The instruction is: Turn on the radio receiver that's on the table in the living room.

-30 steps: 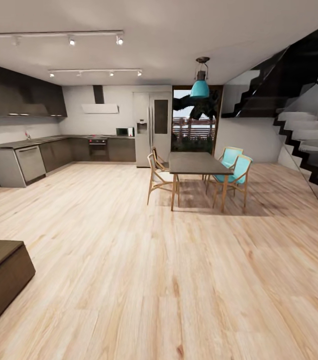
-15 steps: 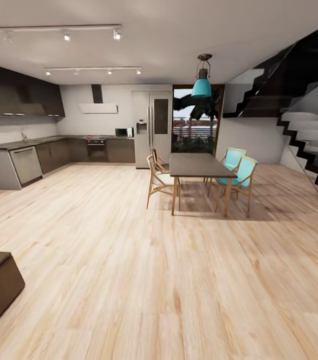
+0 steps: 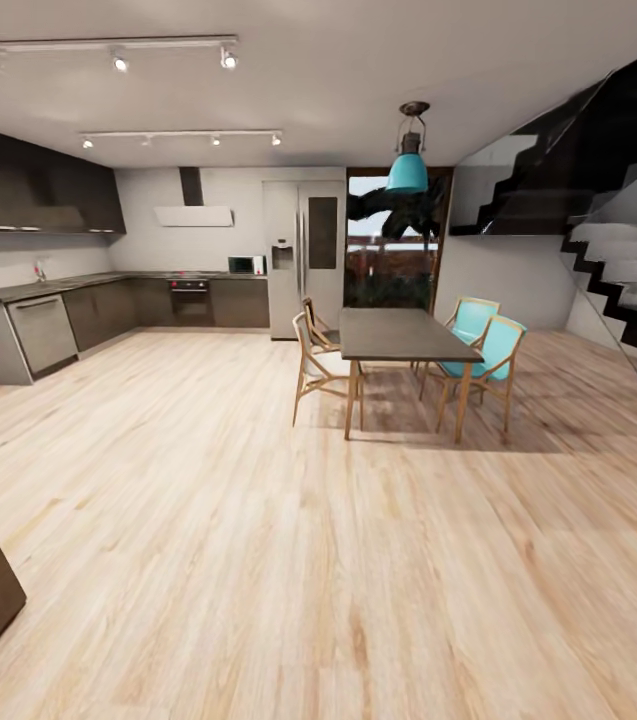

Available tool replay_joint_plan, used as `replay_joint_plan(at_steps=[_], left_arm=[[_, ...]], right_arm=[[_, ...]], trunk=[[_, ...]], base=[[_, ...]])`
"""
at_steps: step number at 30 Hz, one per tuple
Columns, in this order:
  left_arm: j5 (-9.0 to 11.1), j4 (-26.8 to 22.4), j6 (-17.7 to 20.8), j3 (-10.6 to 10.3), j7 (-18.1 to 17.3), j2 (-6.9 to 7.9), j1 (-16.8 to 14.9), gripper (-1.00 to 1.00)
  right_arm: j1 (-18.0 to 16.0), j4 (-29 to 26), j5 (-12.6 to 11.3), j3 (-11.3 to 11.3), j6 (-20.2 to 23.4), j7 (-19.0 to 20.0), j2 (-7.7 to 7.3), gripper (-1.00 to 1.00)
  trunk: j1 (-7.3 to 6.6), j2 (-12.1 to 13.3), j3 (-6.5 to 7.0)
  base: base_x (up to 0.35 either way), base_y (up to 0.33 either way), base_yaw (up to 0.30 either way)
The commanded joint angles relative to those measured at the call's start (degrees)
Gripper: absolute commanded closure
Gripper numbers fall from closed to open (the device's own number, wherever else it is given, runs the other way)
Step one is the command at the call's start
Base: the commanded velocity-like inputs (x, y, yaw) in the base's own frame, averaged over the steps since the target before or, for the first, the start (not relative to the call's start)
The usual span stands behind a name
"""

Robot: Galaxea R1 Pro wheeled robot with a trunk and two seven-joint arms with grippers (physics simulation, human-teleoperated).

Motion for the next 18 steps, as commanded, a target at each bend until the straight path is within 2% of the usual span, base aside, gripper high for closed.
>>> replay_joint_plan(at_steps=[1,6,18], left_arm=[[0.0,0.0,0.0,0.0,0.0,0.0,0.0,-1.0],[0.0,0.0,0.0,0.0,0.0,0.0,0.0,-1.0],[0.0,0.0,-0.1,-0.1,0.0,0.04,0.0,-1.0]], right_arm=[[0.0,0.0,0.0,0.0,0.0,0.0,0.01,-1.0],[0.0,-0.1,0.0,0.0,0.0,0.0,0.03,-1.0],[0.0,0.0,0.0,0.0,0.0,0.0,0.03,-1.0]], trunk=[[0.0,0.0,0.0],[0.0,0.0,0.0],[0.0,0.0,0.0]], base=[[0.209,0.0,-0.038],[0.08,0.0,-0.161],[0.005,0.0,-0.269]])
